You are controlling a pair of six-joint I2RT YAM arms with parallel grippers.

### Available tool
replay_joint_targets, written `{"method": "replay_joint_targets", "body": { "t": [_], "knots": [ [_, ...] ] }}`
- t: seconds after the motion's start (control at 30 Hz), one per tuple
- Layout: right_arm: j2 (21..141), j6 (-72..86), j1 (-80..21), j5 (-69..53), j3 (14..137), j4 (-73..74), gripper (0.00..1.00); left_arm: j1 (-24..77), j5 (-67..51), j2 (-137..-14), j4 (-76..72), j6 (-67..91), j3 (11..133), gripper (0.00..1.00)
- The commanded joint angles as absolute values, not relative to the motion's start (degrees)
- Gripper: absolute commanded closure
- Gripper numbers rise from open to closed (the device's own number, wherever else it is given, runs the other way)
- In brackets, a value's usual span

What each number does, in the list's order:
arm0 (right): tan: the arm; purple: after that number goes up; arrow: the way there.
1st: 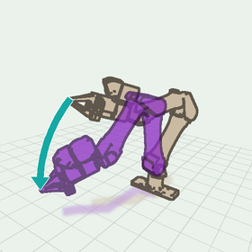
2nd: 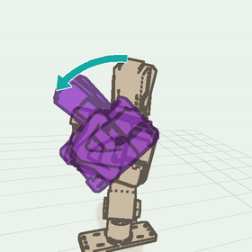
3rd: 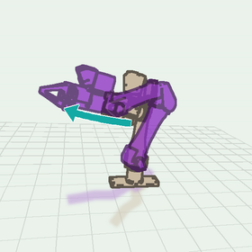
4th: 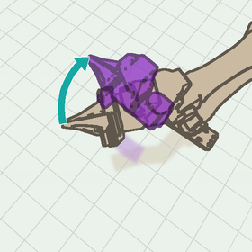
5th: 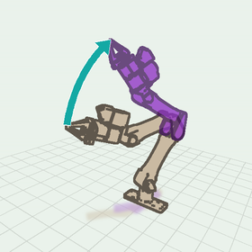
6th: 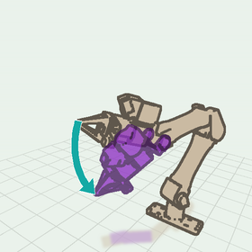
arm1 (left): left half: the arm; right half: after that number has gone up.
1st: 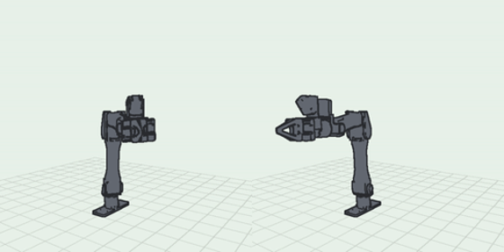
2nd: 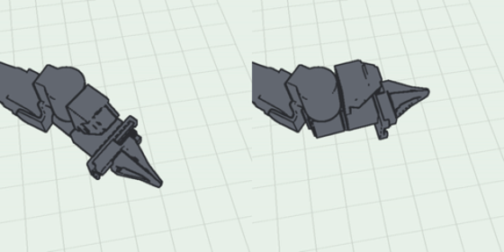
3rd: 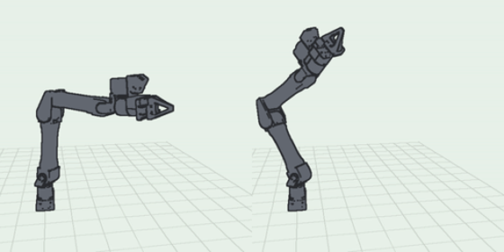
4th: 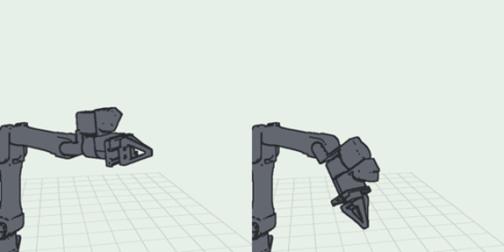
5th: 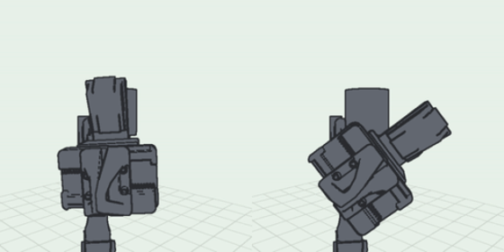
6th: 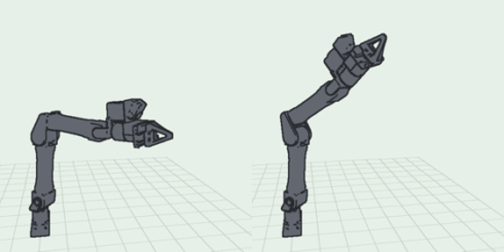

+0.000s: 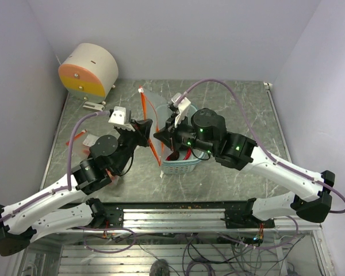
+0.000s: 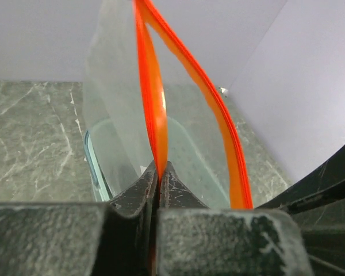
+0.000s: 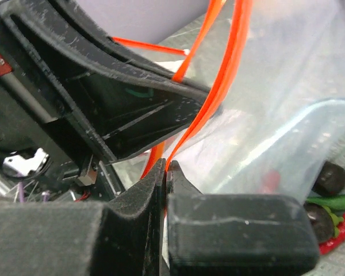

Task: Place the food in the zip-top bag and seal the zipper
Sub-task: Open the zipper of the food storage bag.

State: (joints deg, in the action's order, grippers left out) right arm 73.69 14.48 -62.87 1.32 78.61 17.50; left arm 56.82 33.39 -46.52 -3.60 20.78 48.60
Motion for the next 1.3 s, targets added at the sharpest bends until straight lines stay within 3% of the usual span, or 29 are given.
{"method": "replay_joint_targets", "body": {
  "t": [0.0, 0.17, 0.37, 0.57, 0.77, 0.87, 1.03, 1.17, 1.27],
  "knots": [
    [71.60, 15.83, -63.19, 9.93, 78.55, 17.72, 1.00, 56.54, 33.86, -46.96, 0.28, 18.47, 51.87, 0.93],
    [73.02, 18.62, -63.25, 23.03, 79.37, 18.08, 1.00, 56.56, 34.09, -44.85, 13.74, 17.90, 58.67, 0.93],
    [74.22, 22.09, -63.25, 44.53, 80.02, 18.60, 1.00, 56.52, 44.35, -43.46, 41.42, 19.40, 74.81, 0.93],
    [78.98, 29.03, -63.27, 54.79, 82.72, 22.20, 1.00, 56.56, 49.10, -41.65, 57.30, 19.69, 88.15, 0.93],
    [77.53, 23.42, -63.19, 25.13, 78.19, 2.08, 1.00, 56.56, 52.46, -40.99, 59.97, 14.80, 96.16, 0.93],
    [80.83, 24.10, -63.24, 14.37, 80.36, -0.75, 1.00, 56.55, 53.72, -42.77, 61.30, 14.03, 97.32, 0.93],
    [85.33, 25.81, -62.89, 16.55, 80.40, 0.41, 1.00, 56.52, 51.71, -45.41, 58.86, 15.07, 91.66, 0.93],
    [86.04, 28.52, -60.72, 17.12, 75.48, 1.16, 1.00, 56.55, 49.24, -44.13, 48.52, 18.51, 75.77, 0.93],
    [86.69, 29.43, -58.25, 8.74, 71.88, -0.06, 0.97, 56.52, 48.34, -45.78, 40.66, 21.21, 64.50, 0.93]
  ]
}}
